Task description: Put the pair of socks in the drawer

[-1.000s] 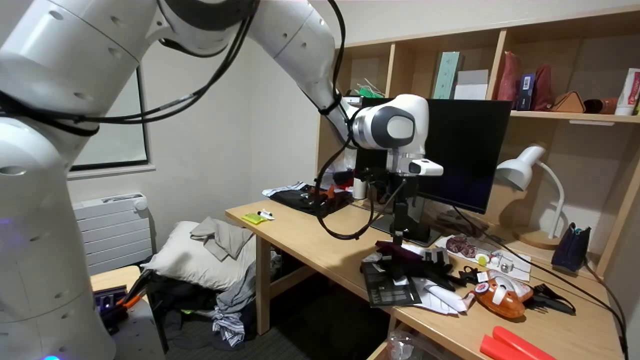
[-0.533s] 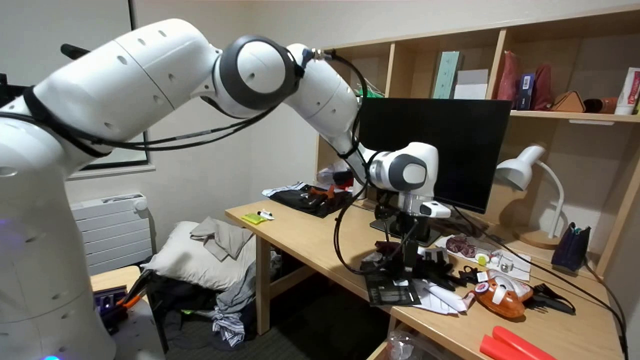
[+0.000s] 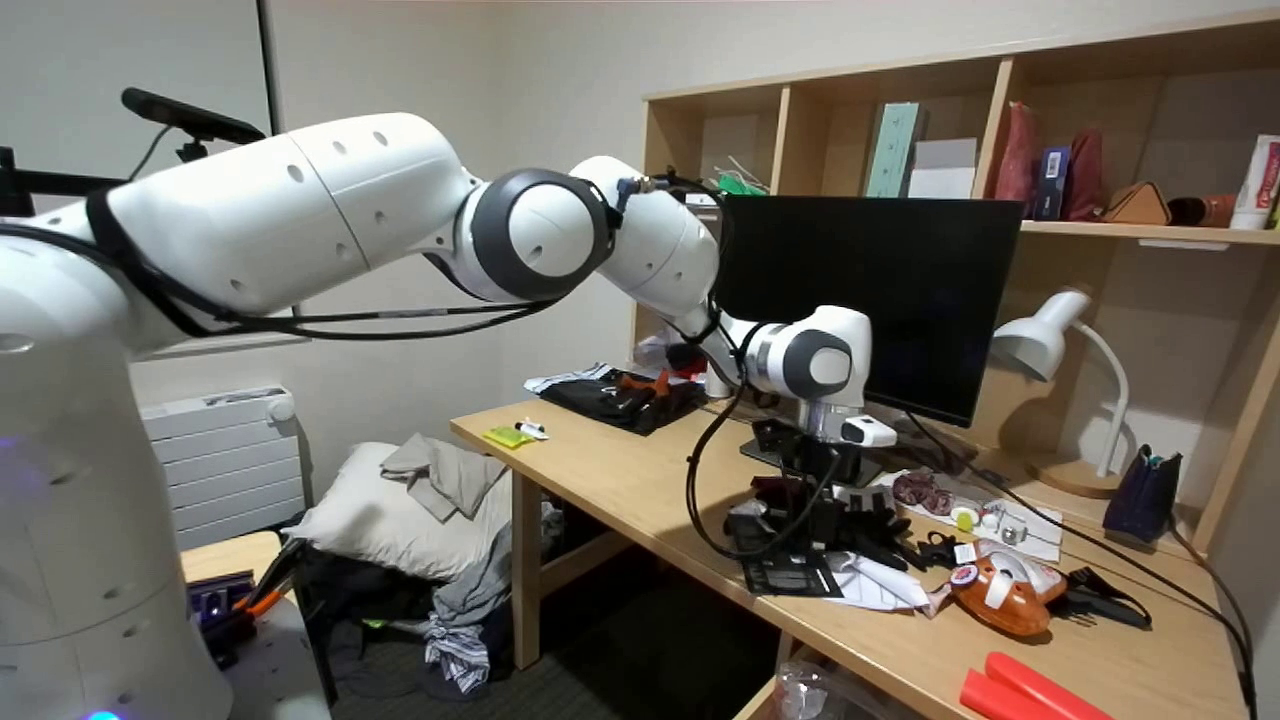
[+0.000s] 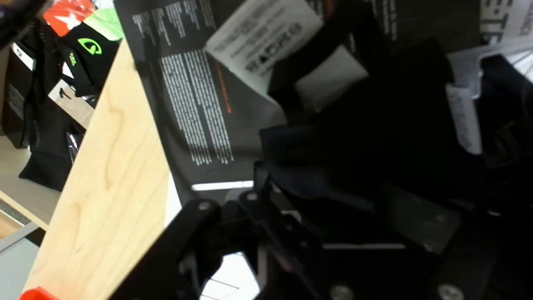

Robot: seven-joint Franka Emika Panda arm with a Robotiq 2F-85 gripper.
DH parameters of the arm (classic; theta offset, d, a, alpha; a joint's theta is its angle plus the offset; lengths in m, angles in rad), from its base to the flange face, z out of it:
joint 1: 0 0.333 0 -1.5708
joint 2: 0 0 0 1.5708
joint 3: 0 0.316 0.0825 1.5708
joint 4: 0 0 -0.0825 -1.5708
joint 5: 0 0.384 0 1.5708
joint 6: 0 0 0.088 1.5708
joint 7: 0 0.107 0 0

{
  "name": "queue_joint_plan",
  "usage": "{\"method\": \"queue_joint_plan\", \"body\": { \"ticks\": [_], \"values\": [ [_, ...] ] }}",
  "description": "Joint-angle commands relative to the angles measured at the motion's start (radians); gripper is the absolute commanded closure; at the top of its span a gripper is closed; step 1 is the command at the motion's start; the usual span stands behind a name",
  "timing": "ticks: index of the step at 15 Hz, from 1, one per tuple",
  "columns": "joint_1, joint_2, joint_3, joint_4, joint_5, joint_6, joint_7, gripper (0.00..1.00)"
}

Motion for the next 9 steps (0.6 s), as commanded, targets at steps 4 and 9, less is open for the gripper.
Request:
{"method": "queue_joint_plan", "body": {
  "ticks": [4,9],
  "values": [
    [-0.029,-0.019,0.001,0.098,0.009,-0.109,-0.02,0.87],
    [-0.056,-0.044,0.017,0.107,0.022,-0.145,-0.048,0.97]
  ]
}}
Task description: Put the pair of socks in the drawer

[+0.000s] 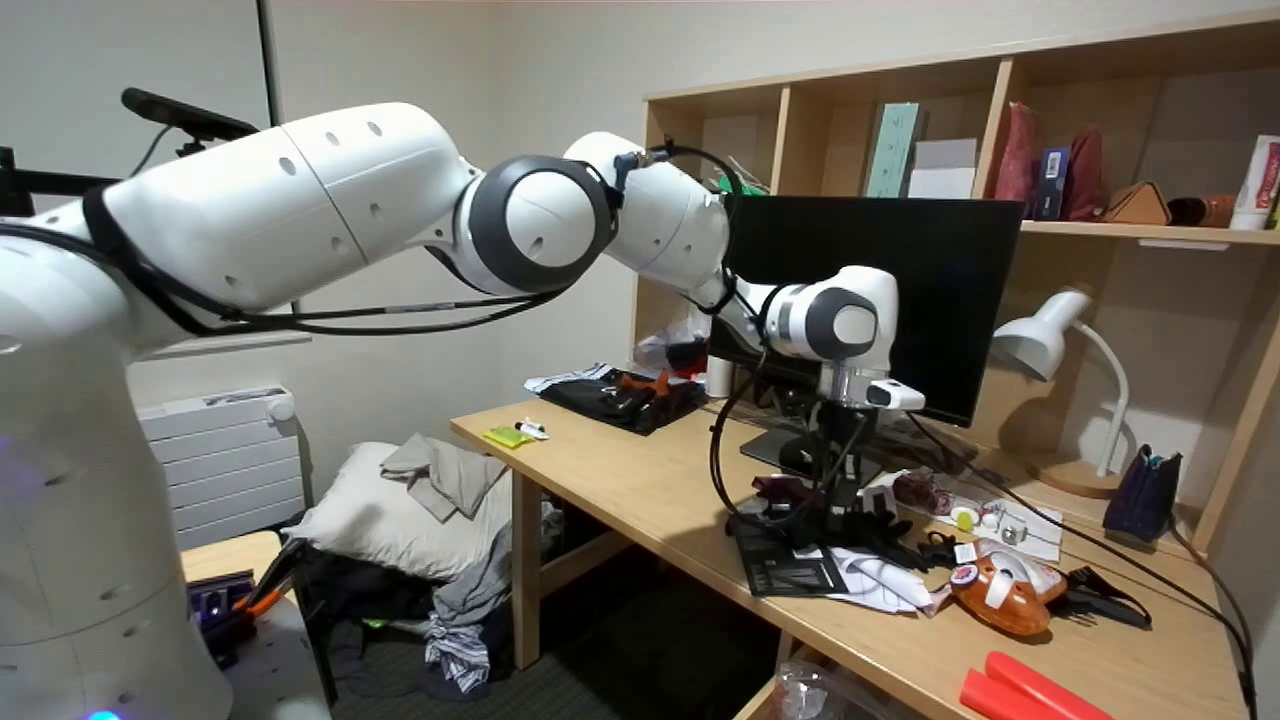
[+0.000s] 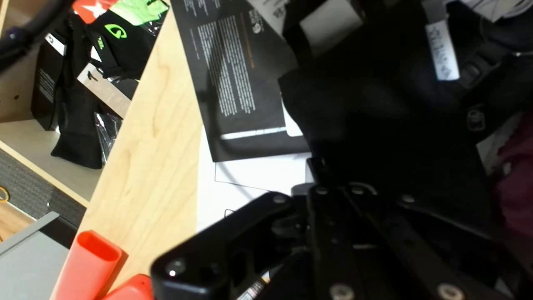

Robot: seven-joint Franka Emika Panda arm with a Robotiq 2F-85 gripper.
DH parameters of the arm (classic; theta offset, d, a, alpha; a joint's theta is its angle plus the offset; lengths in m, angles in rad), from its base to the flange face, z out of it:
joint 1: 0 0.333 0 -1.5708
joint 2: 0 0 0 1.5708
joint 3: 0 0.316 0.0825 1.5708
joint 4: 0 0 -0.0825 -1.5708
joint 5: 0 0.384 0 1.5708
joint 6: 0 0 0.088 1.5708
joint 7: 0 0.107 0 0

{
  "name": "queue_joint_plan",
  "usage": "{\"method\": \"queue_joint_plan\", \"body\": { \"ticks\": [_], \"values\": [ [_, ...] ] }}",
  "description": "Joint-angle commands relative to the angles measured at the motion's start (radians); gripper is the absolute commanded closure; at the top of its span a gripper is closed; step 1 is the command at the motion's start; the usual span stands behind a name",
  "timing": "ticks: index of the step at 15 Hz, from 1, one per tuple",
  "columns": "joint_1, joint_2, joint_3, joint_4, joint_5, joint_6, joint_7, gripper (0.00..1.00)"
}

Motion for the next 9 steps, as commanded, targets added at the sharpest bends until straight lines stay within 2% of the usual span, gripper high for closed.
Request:
{"method": "queue_joint_plan", "body": {
  "ticks": [1,4,5,7,9],
  "values": [
    [-0.025,-0.015,0.016,0.015,0.018,-0.025,-0.034,0.93],
    [-0.04,0.007,0.04,0.035,0.028,-0.046,-0.068,0.92],
    [-0.041,0.021,0.044,0.042,0.028,-0.05,-0.06,0.67],
    [-0.039,0.051,0.05,0.065,0.034,-0.063,-0.072,0.65],
    [-0.036,0.073,0.061,0.077,0.04,-0.051,-0.078,0.53]
  ]
}}
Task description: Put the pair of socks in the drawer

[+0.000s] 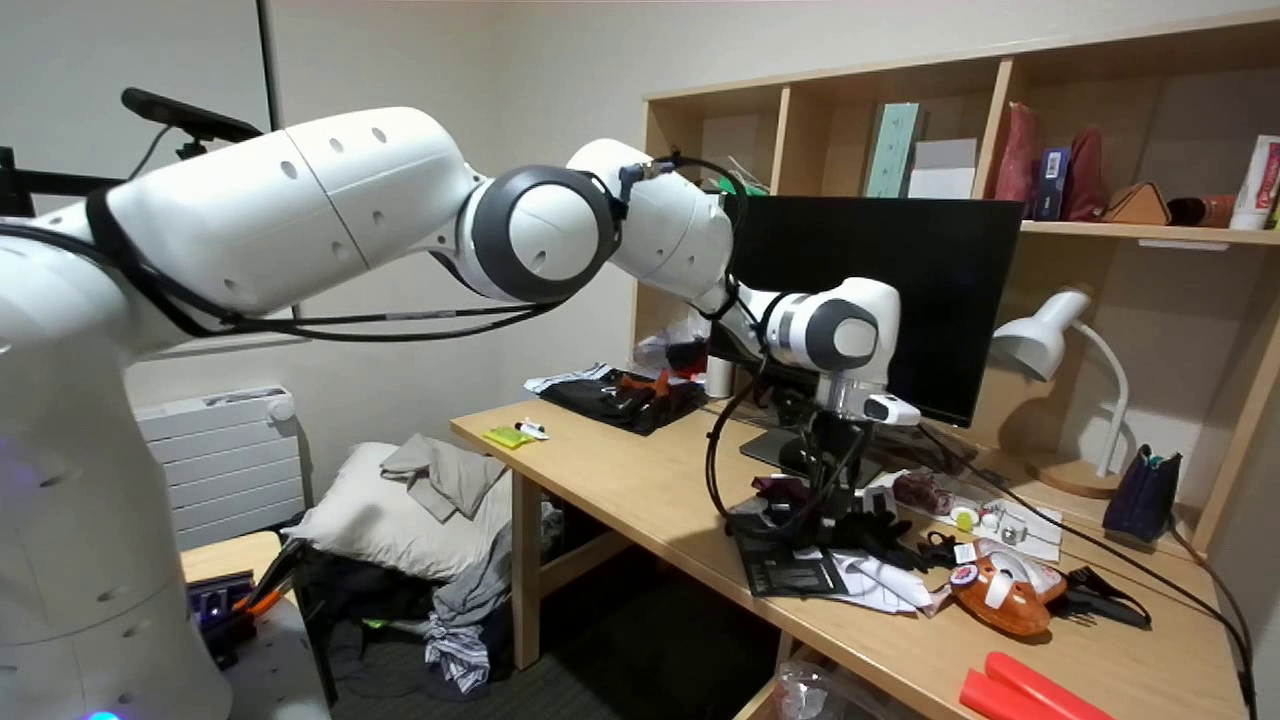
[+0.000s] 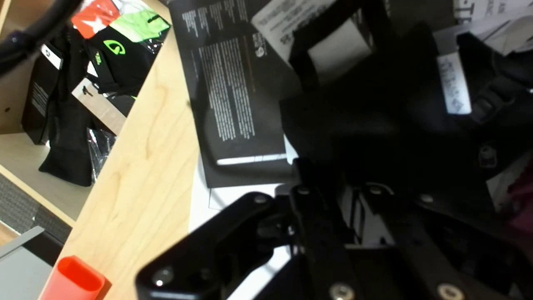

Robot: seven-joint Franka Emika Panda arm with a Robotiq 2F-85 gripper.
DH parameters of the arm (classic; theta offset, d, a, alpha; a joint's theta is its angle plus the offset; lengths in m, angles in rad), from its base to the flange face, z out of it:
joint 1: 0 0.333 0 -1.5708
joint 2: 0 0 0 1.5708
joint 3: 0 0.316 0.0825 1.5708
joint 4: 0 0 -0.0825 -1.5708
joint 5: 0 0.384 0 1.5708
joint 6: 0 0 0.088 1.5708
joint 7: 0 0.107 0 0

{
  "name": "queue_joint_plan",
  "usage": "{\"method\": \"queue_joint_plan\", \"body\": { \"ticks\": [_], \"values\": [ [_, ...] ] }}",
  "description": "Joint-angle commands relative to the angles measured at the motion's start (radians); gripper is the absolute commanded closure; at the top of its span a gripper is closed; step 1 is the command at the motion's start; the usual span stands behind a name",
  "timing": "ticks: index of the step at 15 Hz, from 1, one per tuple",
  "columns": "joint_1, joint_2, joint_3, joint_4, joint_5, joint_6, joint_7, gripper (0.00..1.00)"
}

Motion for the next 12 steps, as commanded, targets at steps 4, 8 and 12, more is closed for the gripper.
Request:
{"method": "queue_joint_plan", "body": {
  "ticks": [4,8,12],
  "values": [
    [-0.002,0.099,0.023,0.109,0.024,-0.03,-0.067,0.29],
    [-0.011,0.106,0.036,0.117,0.011,-0.033,-0.082,0.75],
    [-0.019,0.098,0.046,0.108,0.016,-0.036,-0.09,0.93]
  ]
}}
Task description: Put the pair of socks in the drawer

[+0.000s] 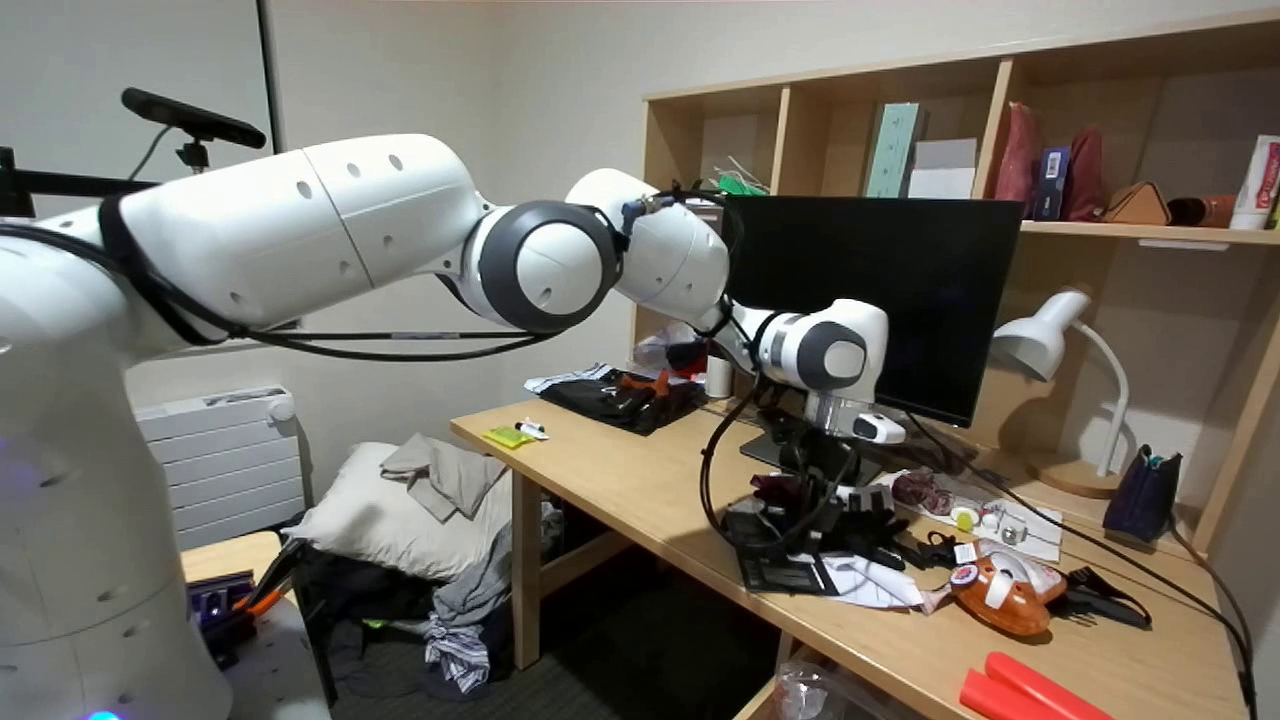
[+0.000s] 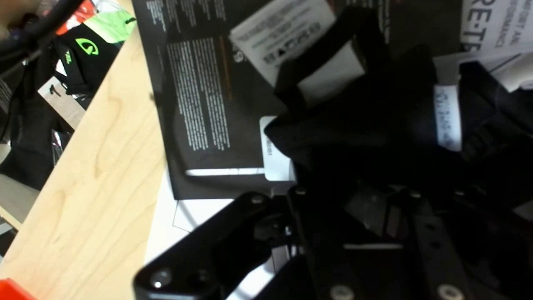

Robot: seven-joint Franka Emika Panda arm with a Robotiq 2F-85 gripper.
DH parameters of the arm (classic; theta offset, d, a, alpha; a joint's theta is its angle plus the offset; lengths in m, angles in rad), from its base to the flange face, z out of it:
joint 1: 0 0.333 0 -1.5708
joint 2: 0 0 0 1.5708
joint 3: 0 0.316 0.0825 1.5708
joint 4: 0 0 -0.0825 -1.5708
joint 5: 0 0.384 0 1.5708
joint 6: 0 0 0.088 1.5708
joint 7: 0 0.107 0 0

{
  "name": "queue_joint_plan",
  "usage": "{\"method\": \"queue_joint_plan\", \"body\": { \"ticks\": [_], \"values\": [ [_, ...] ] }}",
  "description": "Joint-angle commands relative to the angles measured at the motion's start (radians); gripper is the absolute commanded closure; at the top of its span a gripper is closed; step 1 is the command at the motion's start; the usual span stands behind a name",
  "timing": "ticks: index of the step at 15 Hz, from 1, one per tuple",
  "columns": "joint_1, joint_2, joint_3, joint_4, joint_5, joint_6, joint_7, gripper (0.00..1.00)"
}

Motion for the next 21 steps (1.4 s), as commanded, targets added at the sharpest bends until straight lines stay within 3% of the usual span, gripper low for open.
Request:
{"method": "queue_joint_plan", "body": {
  "ticks": [1,2,6,13,21],
  "values": [
    [-0.021,0.018,0.018,0.04,0.015,-0.034,-0.038,0.94],
    [-0.025,0.009,0.019,0.036,0.017,-0.035,-0.043,0.97],
    [-0.038,-0.049,0.017,0.005,0.021,-0.039,-0.041,0.92],
    [-0.107,-0.261,0.023,-0.127,0.039,0.003,-0.047,0.93],
    [-0.228,-0.531,0.003,-0.452,0.125,0.053,-0.005,0.93]
  ]
}}
